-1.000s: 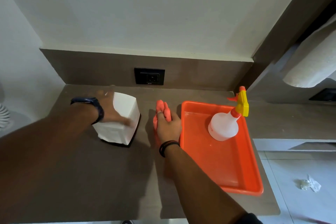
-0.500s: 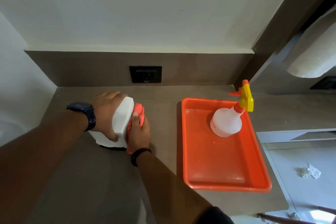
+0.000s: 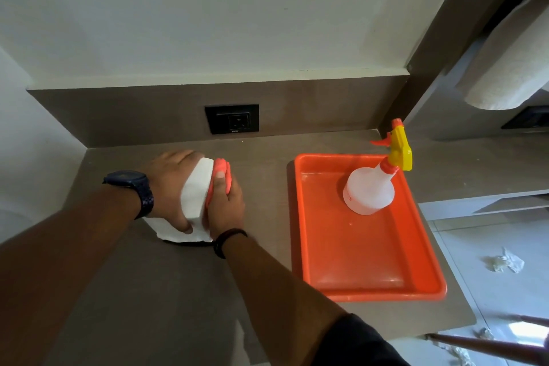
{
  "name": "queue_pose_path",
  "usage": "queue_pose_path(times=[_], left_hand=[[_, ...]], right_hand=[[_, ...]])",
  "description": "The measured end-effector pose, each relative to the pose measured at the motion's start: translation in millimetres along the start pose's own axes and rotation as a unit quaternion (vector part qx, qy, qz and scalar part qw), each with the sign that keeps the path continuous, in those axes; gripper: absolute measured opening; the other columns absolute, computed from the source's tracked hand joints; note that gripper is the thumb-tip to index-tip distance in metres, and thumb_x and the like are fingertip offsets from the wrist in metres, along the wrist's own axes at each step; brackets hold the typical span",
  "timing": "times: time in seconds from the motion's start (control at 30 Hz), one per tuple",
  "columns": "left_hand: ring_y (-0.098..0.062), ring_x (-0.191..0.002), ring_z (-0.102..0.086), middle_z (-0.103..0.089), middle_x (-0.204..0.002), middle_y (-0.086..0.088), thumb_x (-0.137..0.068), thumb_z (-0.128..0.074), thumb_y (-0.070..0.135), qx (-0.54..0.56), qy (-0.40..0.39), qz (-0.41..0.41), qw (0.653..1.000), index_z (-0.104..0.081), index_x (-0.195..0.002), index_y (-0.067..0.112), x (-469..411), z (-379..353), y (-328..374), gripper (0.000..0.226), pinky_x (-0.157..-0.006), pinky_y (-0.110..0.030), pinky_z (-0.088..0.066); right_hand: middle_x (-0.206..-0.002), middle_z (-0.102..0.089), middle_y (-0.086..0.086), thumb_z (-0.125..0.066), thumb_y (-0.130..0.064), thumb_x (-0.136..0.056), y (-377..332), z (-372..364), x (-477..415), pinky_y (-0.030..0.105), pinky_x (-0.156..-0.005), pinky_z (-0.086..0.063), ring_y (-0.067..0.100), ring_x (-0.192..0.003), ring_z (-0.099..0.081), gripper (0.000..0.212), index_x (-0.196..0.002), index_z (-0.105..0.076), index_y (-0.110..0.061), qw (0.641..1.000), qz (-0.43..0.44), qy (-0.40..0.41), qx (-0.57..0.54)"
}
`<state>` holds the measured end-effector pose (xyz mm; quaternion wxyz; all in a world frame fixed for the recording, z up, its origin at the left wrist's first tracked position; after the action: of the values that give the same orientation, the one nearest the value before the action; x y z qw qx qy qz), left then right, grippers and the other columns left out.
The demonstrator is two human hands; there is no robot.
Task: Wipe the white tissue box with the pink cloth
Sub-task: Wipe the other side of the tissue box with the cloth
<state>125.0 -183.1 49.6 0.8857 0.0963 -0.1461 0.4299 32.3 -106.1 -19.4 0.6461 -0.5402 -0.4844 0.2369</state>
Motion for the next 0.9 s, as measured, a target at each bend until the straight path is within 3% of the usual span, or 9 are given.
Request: queue_pose_path(times=[0.13,0.27,0.37,0.43,0.5,0.6,0.7,0.9], left_hand=[[-0.026,-0.131,-0.033,-0.034,-0.147,-0.003,-0.017,-0.072,0.068,0.006,-0.005,0.0,1.0,-0.018,-0.143,0.02,1.3,2.1,3.3,0.145,-0.107,-0.039,-0.033],[-0.025,-0.13,-0.034,-0.035,-0.145,-0.002,-0.02,-0.076,0.067,0.003,-0.003,-0.002,1.0,-0.019,-0.142,0.022,1.7,3.3,3.0,0.142,-0.106,-0.039,-0.033],[-0.022,-0.124,-0.039,-0.041,-0.139,0.001,-0.018,-0.074,0.069,0.002,0.008,-0.011,1.0,-0.024,-0.139,0.025,1.4,2.7,3.5,0.138,-0.103,-0.037,-0.035],[-0.022,-0.122,-0.041,-0.043,-0.135,0.001,-0.016,-0.071,0.07,0.004,0.012,-0.012,1.0,-0.027,-0.137,0.023,0.8,2.2,3.8,0.137,-0.102,-0.036,-0.036],[-0.023,-0.119,-0.042,-0.045,-0.133,0.0,-0.015,-0.071,0.069,0.006,0.016,-0.007,1.0,-0.03,-0.133,0.021,0.8,2.3,3.3,0.134,-0.101,-0.037,-0.038],[-0.024,-0.124,-0.04,-0.042,-0.139,-0.002,-0.015,-0.07,0.07,-0.001,0.013,-0.003,1.0,-0.027,-0.137,0.021,0.3,1.5,3.2,0.138,-0.104,-0.04,-0.037],[-0.025,-0.129,-0.037,-0.038,-0.144,-0.002,-0.015,-0.068,0.073,-0.011,0.01,0.002,1.0,-0.021,-0.14,0.021,1.0,1.2,2.6,0.143,-0.107,-0.04,-0.035],[-0.024,-0.129,-0.036,-0.038,-0.144,-0.002,-0.017,-0.072,0.071,0.002,-0.001,0.001,1.0,-0.021,-0.14,0.022,2.6,4.0,3.1,0.141,-0.107,-0.04,-0.035]], right_hand=[[-0.136,-0.061,-0.005,-0.038,-0.07,-0.09,11.2,1.5,17.4,0.046,-0.113,-0.042,0.017,-0.126,-0.054,0.057,-0.134,-0.053,-0.038,1.0,-0.006,0.015,-0.018],[-0.134,-0.06,-0.008,-0.043,-0.06,-0.095,14.3,1.4,30.8,0.046,-0.11,-0.045,0.013,-0.125,-0.055,0.044,-0.133,-0.052,-0.04,1.0,0.018,0.011,-0.02],[-0.117,-0.062,-0.013,-0.044,-0.066,-0.092,0.0,1.1,23.5,0.043,-0.104,-0.049,0.007,-0.112,-0.058,0.024,-0.108,-0.055,-0.051,0.999,0.038,0.016,-0.007],[-0.115,-0.065,-0.007,-0.042,-0.067,-0.092,-13.7,-0.6,14.1,0.045,-0.103,-0.049,0.013,-0.11,-0.06,0.031,-0.102,-0.059,-0.042,0.999,0.04,0.013,0.011],[-0.118,-0.067,-0.004,-0.042,-0.067,-0.091,-19.8,-1.1,3.8,0.047,-0.106,-0.046,0.016,-0.113,-0.06,0.038,-0.105,-0.062,-0.039,0.999,0.031,0.01,0.009],[-0.137,-0.063,-0.004,-0.044,-0.073,-0.087,-12.1,0.8,-3.7,0.045,-0.114,-0.04,0.017,-0.127,-0.055,0.059,-0.131,-0.058,-0.036,1.0,-0.009,0.015,-0.008],[-0.142,-0.06,-0.005,-0.042,-0.079,-0.08,3.3,-0.3,1.1,0.046,-0.115,-0.039,0.018,-0.131,-0.053,0.072,-0.136,-0.055,-0.035,0.999,-0.03,0.025,-0.023],[-0.125,-0.066,-0.008,-0.043,-0.069,-0.091,18.6,1.9,22.4,0.049,-0.108,-0.047,0.02,-0.121,-0.059,0.051,-0.127,-0.06,-0.038,0.999,-0.026,0.036,-0.026]])
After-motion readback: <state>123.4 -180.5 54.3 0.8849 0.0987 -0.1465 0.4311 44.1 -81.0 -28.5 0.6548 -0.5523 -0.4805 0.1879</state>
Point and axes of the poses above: each hand's wrist, its own x-axis away from the middle knuckle, its own z-axis out of the back of the hand, y = z × x, the point moved 4 cm from there along -x, towards the middle knuckle
